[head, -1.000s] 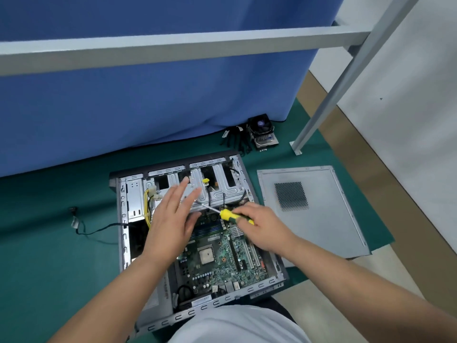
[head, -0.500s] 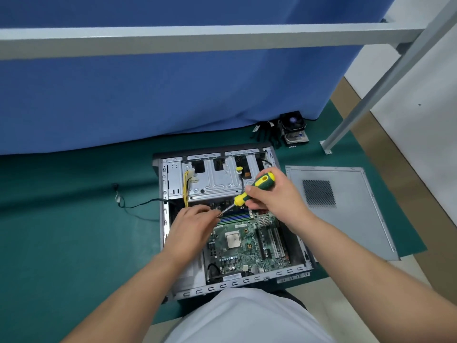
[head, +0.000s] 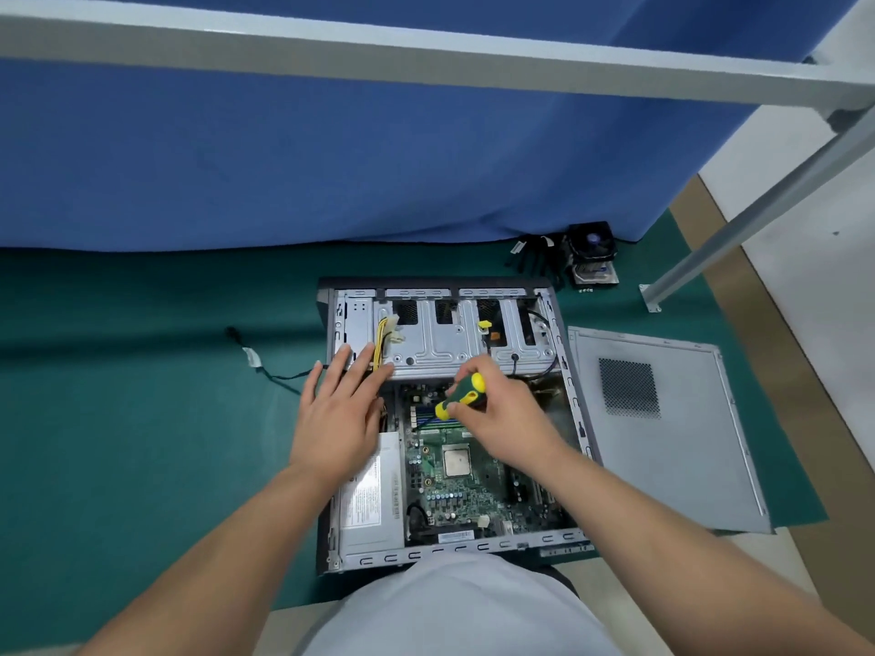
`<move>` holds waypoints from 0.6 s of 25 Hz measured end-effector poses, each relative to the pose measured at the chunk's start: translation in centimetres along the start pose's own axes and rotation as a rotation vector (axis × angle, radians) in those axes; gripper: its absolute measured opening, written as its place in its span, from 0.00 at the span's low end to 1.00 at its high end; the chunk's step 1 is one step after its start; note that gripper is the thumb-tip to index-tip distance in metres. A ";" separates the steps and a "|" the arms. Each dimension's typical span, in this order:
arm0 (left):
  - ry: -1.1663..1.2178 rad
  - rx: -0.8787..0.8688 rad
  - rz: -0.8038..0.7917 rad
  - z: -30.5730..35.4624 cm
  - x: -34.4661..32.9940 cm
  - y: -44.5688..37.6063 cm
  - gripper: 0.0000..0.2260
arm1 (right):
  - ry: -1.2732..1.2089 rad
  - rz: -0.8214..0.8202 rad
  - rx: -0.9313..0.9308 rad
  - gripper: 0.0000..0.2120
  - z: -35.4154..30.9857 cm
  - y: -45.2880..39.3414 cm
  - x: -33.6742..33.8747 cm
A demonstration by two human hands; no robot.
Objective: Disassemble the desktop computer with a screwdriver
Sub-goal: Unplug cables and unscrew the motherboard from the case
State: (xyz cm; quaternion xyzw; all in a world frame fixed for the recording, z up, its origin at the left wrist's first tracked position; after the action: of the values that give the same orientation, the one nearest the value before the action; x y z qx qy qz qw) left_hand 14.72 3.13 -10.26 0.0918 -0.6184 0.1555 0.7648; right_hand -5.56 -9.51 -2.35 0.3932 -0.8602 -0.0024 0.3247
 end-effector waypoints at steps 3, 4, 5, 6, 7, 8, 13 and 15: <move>-0.007 -0.003 0.022 -0.1 -0.4 -0.2 0.24 | 0.088 -0.076 0.025 0.14 0.5 -0.9 -1.8; -0.007 0.001 0.025 -0.2 -0.4 -0.1 0.24 | 0.109 -0.085 0.020 0.15 0.6 -1.2 -2.2; -0.003 0.002 0.026 -0.1 -0.3 -0.1 0.24 | 0.121 -0.086 0.015 0.15 0.7 -1.4 -2.5; -0.001 0.001 0.024 -0.1 -0.3 -0.1 0.24 | 0.129 -0.083 0.011 0.15 0.8 -1.5 -2.8; 0.001 0.000 0.020 0.0 -0.2 -0.1 0.24 | 0.134 -0.078 0.010 0.15 0.8 -1.6 -3.0; 0.000 0.001 0.014 0.0 -0.1 -0.1 0.24 | 0.134 -0.074 0.009 0.15 0.8 -1.7 -3.1; -0.002 -0.001 0.011 -0.1 0.0 -0.1 0.24 | 0.157 -0.065 0.010 0.15 0.5 -1.9 -3.4; 0.002 -0.005 0.019 0.0 0.0 -0.1 0.25 | 0.189 -0.070 0.025 0.16 0.2 -1.9 -3.5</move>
State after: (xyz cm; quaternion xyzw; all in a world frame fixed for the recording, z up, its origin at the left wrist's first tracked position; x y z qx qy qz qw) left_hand 14.77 3.02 -10.30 0.0839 -0.6190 0.1613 0.7641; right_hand -2.67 -8.49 -4.99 0.4254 -0.8115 0.0343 0.3992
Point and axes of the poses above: each hand's wrist, its own y-axis away from the middle knuckle, its own x-axis out of the back of the hand, z = x × y, the point moved 1 cm from there along -y, towards the middle knuckle, and after that the axes turned 7 degrees about -y, right-handed, at the moved point
